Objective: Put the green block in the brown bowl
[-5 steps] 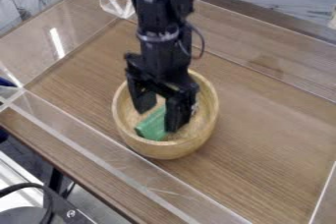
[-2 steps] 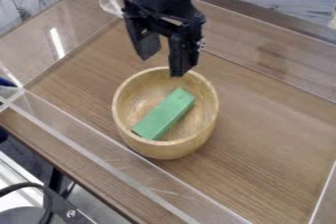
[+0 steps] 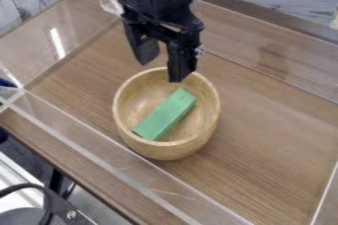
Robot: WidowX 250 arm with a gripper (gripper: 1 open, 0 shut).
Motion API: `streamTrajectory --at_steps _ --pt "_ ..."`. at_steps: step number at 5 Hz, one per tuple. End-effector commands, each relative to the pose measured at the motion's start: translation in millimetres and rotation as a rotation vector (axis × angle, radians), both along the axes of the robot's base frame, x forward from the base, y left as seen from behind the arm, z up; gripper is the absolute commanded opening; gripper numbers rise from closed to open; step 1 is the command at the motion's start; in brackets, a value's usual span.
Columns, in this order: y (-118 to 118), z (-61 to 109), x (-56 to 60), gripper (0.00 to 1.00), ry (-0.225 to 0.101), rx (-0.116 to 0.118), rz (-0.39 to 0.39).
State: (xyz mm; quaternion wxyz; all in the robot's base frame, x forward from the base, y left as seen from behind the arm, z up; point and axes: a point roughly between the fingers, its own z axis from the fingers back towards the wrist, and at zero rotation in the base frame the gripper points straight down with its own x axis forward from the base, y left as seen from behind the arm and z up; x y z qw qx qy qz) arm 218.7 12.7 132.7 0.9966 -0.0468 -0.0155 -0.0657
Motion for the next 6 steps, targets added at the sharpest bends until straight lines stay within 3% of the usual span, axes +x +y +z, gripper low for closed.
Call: streamTrajectory --at_steps 1,4,6 --pt "5.2 2.3 3.3 1.00 -0.021 0.007 0.007" --pt "14.1 -1.8 3.4 1.00 -0.015 0.000 0.017" --pt "17.9 -7.3 17.7 1.00 -0.019 -0.032 0.078"
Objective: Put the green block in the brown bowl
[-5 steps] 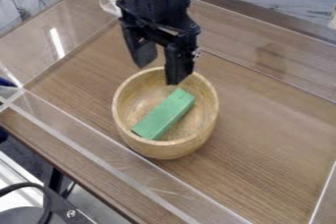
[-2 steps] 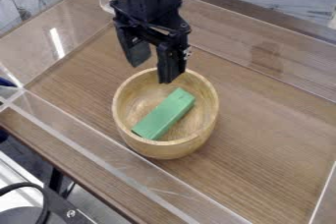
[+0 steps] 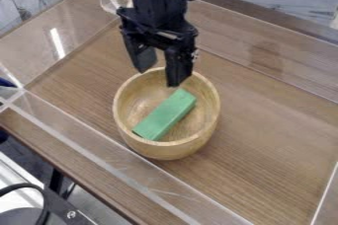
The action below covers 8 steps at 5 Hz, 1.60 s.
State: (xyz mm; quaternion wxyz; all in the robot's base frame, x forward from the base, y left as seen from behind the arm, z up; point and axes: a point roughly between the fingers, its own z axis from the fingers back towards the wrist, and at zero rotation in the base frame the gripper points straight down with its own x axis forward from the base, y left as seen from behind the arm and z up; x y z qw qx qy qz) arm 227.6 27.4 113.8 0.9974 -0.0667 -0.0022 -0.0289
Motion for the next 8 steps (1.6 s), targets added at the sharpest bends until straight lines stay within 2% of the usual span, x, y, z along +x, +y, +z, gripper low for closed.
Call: streamTrajectory --at_steps 1,4,8 --pt "9.7 12.3 14.9 1.00 -0.056 0.005 0.027" --pt "-0.2 10.8 9.6 1.00 -0.031 -0.009 -0.002" --pt "6.0 10.6 11.9 1.00 -0.025 -0.007 0.005"
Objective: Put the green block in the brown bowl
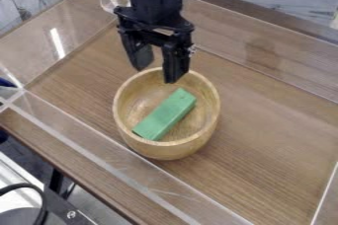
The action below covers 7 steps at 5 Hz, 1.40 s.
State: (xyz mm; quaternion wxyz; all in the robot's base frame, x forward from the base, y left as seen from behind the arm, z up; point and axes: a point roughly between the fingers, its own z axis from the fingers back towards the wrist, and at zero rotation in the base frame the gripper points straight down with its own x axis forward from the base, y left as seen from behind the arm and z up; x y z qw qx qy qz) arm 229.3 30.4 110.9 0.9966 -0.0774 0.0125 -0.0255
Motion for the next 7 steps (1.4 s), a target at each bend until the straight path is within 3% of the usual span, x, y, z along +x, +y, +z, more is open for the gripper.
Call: streamTrajectory --at_steps 1,2,4,7 --pt "-0.9 16.9 10.6 1.00 -0.059 0.015 -0.004" --pt "-0.5 18.2 14.3 1.00 -0.065 0.017 -0.009" --pt "-3.5 14.8 1.3 1.00 -0.040 0.022 -0.020" --pt "2.0 14.0 11.8 1.00 -0.057 0.016 -0.004"
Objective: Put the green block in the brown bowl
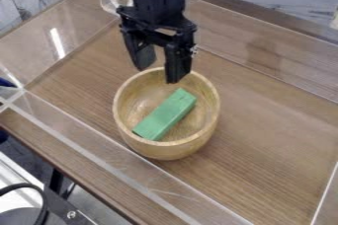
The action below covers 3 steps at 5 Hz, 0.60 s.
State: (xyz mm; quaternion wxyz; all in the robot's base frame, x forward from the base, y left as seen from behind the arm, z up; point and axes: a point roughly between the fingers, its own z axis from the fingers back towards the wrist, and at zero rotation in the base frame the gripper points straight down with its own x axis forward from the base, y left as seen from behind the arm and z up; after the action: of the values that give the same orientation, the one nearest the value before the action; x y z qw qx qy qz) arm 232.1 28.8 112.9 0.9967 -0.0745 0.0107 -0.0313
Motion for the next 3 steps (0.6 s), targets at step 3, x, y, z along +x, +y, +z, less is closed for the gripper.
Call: streamTrajectory --at_steps 3 --pt "2.9 12.3 4.0 1.00 -0.045 0.009 0.013"
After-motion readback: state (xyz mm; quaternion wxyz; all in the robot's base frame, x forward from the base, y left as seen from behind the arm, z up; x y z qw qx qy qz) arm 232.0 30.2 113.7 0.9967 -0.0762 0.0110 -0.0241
